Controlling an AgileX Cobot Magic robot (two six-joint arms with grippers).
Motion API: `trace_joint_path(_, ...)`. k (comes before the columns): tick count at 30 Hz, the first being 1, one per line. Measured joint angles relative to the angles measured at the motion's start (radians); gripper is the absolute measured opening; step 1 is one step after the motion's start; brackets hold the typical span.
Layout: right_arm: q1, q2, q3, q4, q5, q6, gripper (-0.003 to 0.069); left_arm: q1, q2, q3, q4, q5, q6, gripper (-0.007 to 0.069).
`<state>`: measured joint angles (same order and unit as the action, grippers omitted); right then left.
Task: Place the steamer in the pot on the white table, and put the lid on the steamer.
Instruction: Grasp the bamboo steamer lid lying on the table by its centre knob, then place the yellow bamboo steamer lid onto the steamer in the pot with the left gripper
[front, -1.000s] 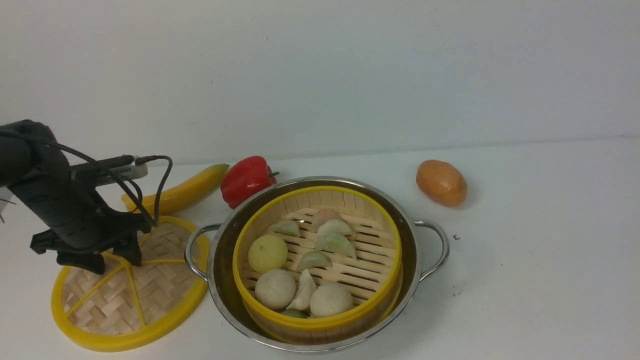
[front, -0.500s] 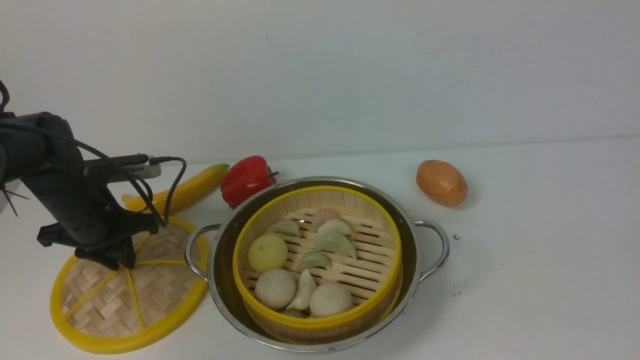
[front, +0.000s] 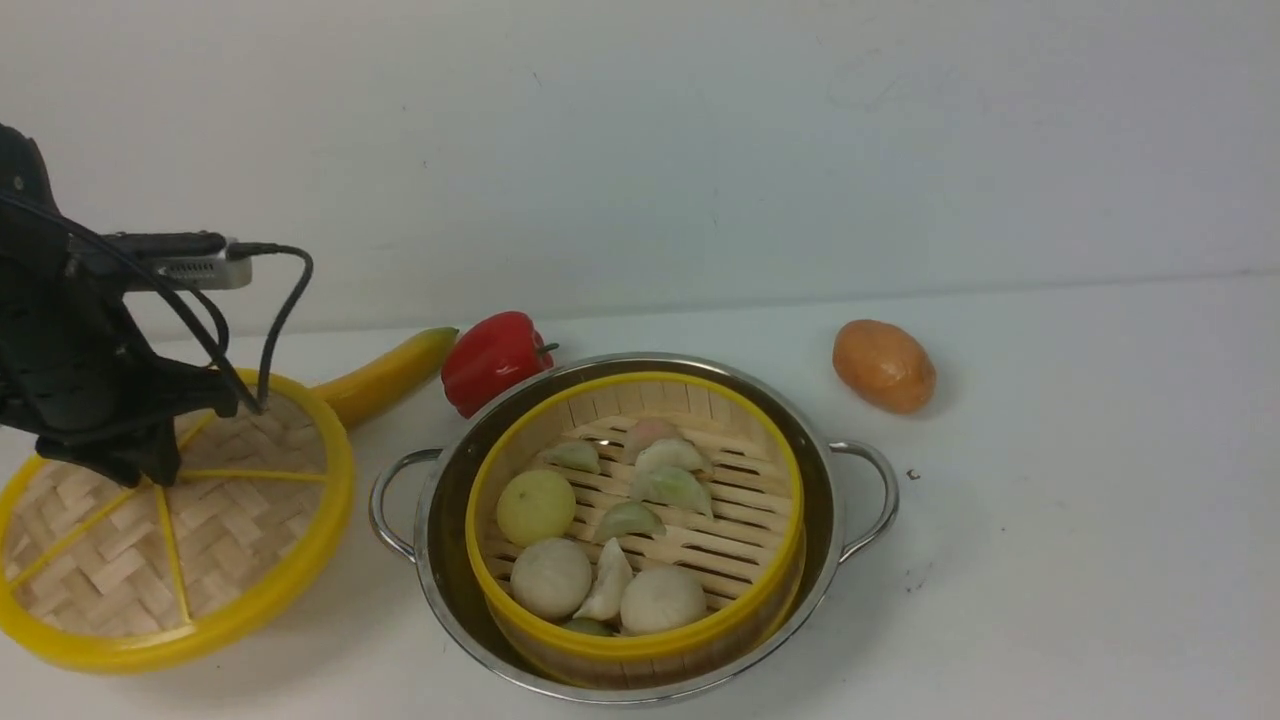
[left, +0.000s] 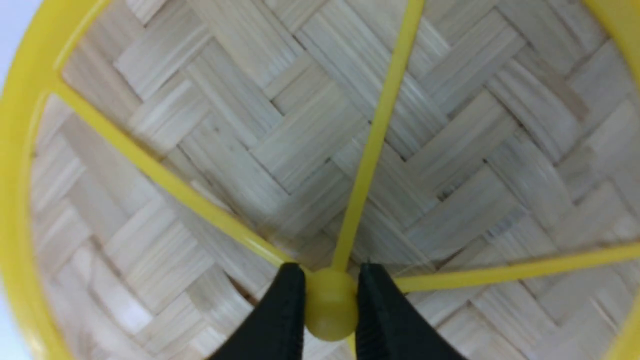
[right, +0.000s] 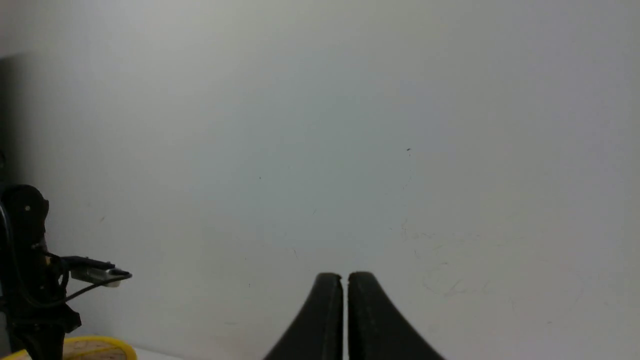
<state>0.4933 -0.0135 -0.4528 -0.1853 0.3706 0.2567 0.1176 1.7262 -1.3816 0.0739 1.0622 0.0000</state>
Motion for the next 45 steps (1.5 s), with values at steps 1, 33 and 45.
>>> trace_joint_path(1, 0.0, 0.0, 0.0, 0.0, 0.001, 0.0, -0.0009, 0.0, -0.017, -0.005, 0.009, 0.004, 0.0, 0.0066)
trace_joint_path(33, 0.0, 0.0, 0.0, 0.003, 0.065, 0.0, -0.0009, -0.542, 0.358, -0.521, -0.22, 0.163, -0.054, 0.0066)
trace_joint_path(45, 0.0, 0.0, 0.0, 0.004, 0.066, 0.001, -0.0009, -0.58, 0.373, -0.533, -0.211, 0.166, -0.058, 0.0066)
